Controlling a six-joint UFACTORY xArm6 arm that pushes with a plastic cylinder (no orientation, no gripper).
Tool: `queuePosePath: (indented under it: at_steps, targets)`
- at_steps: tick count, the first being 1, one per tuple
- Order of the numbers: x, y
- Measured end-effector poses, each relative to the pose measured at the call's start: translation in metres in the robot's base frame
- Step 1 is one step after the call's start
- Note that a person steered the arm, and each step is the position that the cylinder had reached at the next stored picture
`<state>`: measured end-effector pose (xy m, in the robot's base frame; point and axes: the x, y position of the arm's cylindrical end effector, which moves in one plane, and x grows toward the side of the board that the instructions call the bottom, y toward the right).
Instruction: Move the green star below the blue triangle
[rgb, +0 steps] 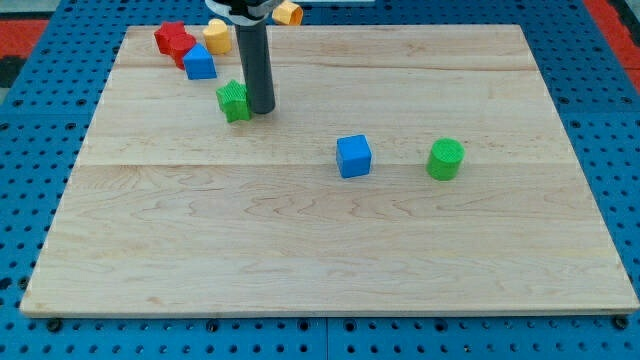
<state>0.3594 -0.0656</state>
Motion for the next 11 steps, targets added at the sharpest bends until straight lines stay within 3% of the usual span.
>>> queuePosePath:
  at_steps: [1, 4, 8, 9, 10, 11]
  targets:
    - [0.004, 0.014]
    - [-0.026, -0.049]
    - [-0.026, 0.075]
    - [-0.022, 0.058]
    - [0.014, 0.022]
    - [0.018, -0.052]
